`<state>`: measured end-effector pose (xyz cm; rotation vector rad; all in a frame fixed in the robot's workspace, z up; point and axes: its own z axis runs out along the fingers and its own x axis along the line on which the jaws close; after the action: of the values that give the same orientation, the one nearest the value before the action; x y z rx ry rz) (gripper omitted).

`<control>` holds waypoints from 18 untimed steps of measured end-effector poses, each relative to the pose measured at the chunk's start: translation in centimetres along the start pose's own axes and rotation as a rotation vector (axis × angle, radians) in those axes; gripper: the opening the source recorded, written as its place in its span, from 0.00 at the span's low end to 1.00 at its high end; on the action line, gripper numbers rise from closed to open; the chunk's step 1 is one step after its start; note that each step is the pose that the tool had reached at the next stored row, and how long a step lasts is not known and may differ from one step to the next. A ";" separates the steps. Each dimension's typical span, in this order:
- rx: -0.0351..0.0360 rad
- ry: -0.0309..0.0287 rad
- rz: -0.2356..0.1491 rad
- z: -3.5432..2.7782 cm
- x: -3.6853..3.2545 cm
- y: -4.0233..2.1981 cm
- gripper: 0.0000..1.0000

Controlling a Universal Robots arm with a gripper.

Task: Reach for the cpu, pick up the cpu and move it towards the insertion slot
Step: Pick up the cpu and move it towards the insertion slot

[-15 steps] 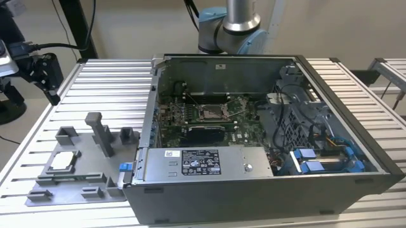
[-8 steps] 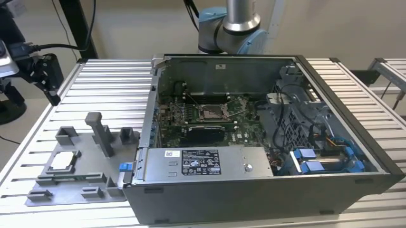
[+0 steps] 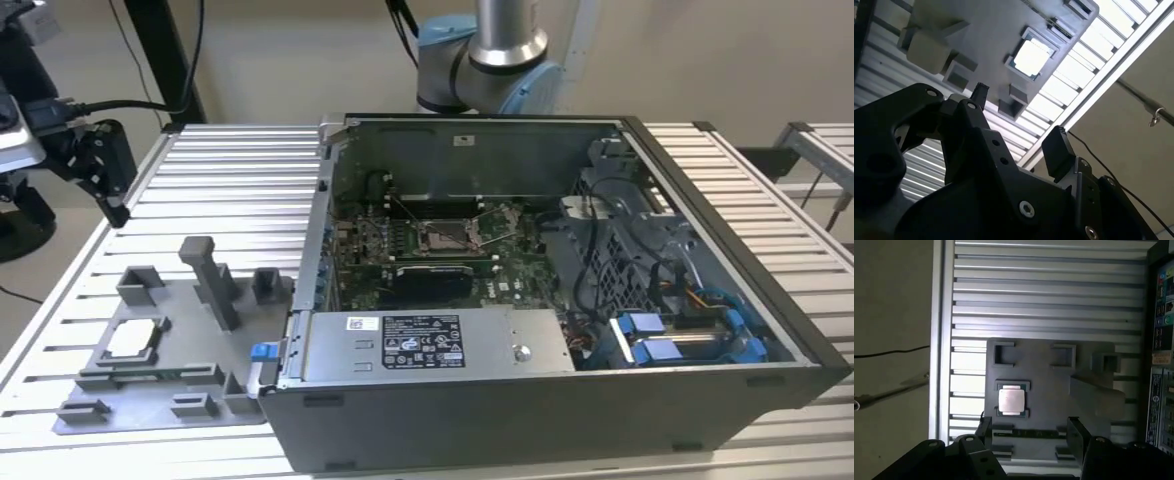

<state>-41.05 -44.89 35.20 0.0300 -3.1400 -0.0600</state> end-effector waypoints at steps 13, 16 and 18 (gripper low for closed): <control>0.0001 0.0003 0.000 0.95 0.00 -0.04 1.00; -0.0001 0.0000 0.000 0.97 0.00 -0.04 1.00; -0.0003 -0.0003 0.000 1.02 -0.01 -0.04 1.00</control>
<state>-41.04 -44.89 34.18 0.0301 -3.1403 -0.0604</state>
